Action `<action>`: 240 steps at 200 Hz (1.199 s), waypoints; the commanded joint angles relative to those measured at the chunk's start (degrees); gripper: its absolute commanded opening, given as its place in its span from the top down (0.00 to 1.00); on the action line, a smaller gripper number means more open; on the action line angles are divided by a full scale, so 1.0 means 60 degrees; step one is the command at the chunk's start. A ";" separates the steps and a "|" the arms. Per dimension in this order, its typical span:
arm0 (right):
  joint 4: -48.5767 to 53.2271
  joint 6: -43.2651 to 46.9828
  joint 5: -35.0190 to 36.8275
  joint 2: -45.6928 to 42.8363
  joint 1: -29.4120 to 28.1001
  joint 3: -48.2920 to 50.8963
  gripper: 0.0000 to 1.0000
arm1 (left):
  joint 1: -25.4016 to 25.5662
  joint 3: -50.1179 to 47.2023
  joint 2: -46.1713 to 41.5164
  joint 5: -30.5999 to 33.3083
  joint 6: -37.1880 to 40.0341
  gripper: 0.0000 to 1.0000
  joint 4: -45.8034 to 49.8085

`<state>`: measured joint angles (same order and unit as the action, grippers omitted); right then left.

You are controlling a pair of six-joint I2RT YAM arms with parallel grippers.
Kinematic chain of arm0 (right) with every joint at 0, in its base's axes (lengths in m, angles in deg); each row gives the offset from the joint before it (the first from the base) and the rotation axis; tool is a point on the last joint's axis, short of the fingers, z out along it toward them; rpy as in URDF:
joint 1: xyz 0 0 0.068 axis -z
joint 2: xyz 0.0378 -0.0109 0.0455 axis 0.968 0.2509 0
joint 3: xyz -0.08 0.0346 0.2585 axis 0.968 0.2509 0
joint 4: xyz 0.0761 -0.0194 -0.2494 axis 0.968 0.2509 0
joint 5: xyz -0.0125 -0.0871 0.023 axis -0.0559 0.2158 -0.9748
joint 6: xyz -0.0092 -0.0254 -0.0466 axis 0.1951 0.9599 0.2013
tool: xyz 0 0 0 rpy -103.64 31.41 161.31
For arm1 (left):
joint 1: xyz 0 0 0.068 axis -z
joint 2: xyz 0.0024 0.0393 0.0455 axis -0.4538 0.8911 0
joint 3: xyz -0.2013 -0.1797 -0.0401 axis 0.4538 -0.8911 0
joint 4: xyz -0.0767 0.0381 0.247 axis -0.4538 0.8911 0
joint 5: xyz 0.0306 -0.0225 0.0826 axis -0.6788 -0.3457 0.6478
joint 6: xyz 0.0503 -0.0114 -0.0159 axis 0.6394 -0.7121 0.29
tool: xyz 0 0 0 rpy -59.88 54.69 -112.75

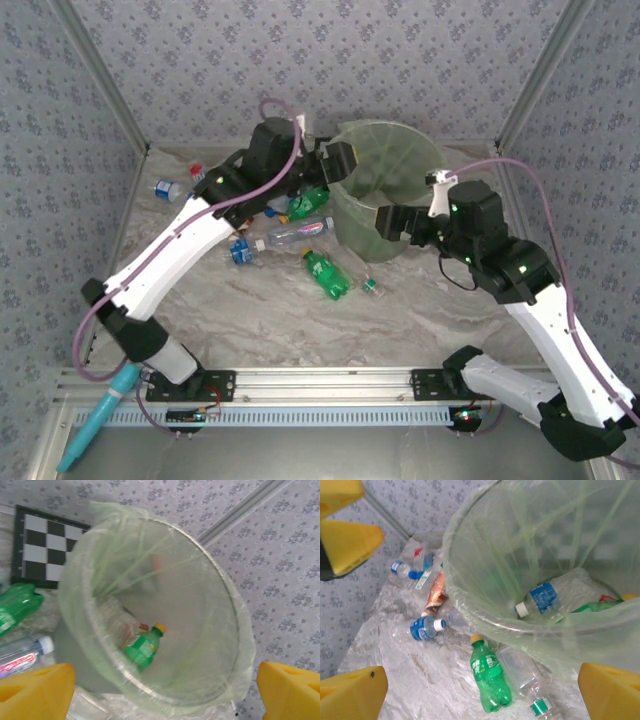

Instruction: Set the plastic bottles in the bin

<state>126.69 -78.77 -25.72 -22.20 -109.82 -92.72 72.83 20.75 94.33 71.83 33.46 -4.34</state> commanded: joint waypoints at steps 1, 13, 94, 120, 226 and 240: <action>-0.0163 0.0105 0.0441 0.0372 -0.0498 -0.0128 0.00 | -0.0075 -0.1038 -0.1028 0.0867 0.0047 0.01 -0.0383; -0.0157 0.0151 0.0574 0.0660 -0.0776 -0.0198 0.00 | -0.0121 -0.1737 -0.1612 0.1169 -0.0083 0.00 -0.0396; 0.0340 0.0858 0.1558 0.3098 -0.2625 -0.1038 0.00 | -0.0160 -0.4706 -0.4932 0.2634 -0.0951 0.00 0.0771; 0.0321 0.1109 0.1538 0.3860 -0.2859 -0.1165 0.00 | -0.0156 -0.5168 -0.5640 0.2825 -0.1211 0.00 0.1307; 0.0992 0.1815 0.1554 0.6332 -0.3073 -0.1524 0.16 | -0.0161 -0.5641 -0.6332 0.3358 -0.1404 0.00 0.1804; 0.1029 0.1828 0.1583 0.6590 -0.3078 -0.1501 0.20 | -0.0155 -0.5585 -0.6229 0.3341 -0.1366 0.00 0.1818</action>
<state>130.05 -68.78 -17.61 15.11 -127.92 -100.00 72.00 -13.63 56.45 90.45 24.79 5.67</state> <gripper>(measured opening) 0.825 0.997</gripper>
